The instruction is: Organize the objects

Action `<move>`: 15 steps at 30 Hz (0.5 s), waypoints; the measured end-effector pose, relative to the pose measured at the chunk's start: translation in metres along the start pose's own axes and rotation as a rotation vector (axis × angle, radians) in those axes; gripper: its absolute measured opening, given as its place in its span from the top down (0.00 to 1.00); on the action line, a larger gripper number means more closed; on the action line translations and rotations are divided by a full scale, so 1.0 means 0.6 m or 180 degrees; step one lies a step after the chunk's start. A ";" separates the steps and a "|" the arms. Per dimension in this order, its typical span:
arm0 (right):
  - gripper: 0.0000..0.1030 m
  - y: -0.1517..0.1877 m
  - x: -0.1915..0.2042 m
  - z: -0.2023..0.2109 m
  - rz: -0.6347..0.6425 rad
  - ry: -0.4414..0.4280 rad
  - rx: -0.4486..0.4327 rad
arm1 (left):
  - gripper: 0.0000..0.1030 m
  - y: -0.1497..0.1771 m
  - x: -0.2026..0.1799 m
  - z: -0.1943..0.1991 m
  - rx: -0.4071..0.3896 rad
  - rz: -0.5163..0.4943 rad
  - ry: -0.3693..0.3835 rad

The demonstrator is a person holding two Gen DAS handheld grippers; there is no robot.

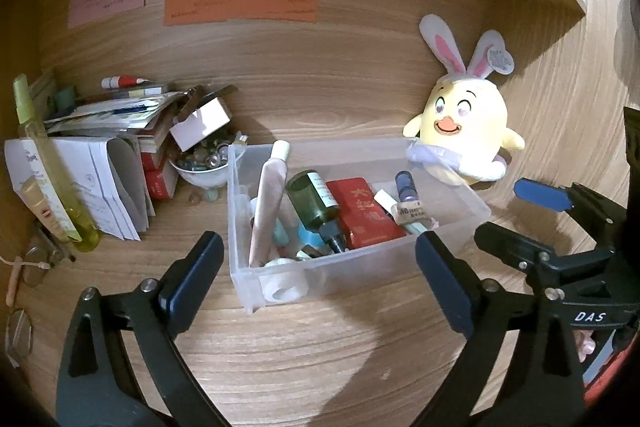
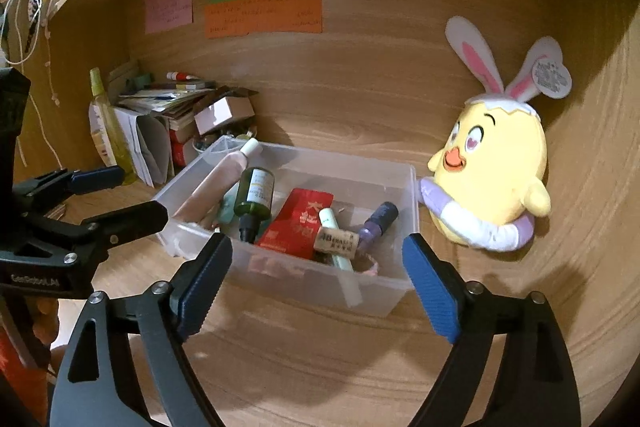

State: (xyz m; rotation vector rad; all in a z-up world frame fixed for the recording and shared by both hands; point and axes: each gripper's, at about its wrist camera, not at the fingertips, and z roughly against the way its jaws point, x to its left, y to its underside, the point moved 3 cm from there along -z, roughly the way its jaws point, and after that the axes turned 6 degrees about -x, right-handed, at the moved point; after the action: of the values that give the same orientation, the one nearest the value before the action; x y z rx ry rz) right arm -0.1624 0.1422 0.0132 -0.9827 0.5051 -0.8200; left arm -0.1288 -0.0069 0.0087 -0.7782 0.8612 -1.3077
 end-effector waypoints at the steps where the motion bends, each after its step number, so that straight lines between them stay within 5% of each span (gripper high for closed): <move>1: 0.17 0.004 0.000 0.001 -0.0009 0.0001 0.0008 | 0.05 0.002 -0.001 0.000 0.0004 -0.0007 -0.0003; 15: 0.17 0.029 -0.005 0.006 -0.0130 -0.0052 0.0078 | 0.05 0.024 0.003 -0.006 0.0129 0.0099 0.0001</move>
State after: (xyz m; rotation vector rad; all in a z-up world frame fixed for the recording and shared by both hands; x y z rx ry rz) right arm -0.1554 0.1517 -0.0004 -0.9792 0.4611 -0.8521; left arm -0.1250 -0.0069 -0.0060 -0.7299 0.8416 -1.2941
